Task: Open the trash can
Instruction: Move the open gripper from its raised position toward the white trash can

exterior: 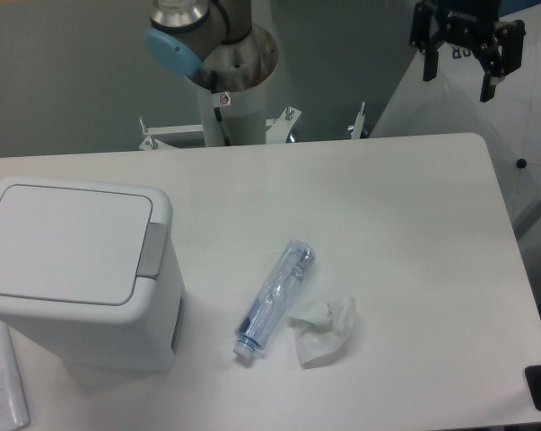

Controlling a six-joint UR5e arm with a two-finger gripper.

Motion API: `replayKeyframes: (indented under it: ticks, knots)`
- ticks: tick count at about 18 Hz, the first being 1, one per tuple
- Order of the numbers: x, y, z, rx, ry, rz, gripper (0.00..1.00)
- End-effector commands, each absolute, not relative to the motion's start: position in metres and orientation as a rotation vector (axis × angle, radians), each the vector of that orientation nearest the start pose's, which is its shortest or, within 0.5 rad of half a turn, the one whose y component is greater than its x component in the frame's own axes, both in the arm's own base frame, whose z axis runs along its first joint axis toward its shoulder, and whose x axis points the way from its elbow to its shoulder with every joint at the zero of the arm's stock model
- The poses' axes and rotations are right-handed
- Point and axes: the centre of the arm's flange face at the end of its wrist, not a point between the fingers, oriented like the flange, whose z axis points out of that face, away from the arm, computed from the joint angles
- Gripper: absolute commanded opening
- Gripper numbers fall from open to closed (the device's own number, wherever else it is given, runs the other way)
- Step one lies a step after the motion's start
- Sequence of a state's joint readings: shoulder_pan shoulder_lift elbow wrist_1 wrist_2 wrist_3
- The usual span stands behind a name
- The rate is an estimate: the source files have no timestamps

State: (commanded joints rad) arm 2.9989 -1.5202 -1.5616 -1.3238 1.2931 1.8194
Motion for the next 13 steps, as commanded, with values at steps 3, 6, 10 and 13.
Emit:
replayKeyframes:
  ticks: [3, 6, 10, 13]
  knots:
    - [-0.466, 0.232, 0.552, -2.777, 0.599, 0.463, 1.0]
    - [-0.463, 0.241, 0.55, -2.775, 0.53, 0.437, 1.0]
    - [-0.461, 0.253, 0.544, -2.71, 0.288, 0.347, 1.0]
    - [-0.46, 0.262, 0.539, -2.671, 0.137, 0.277, 1.0]
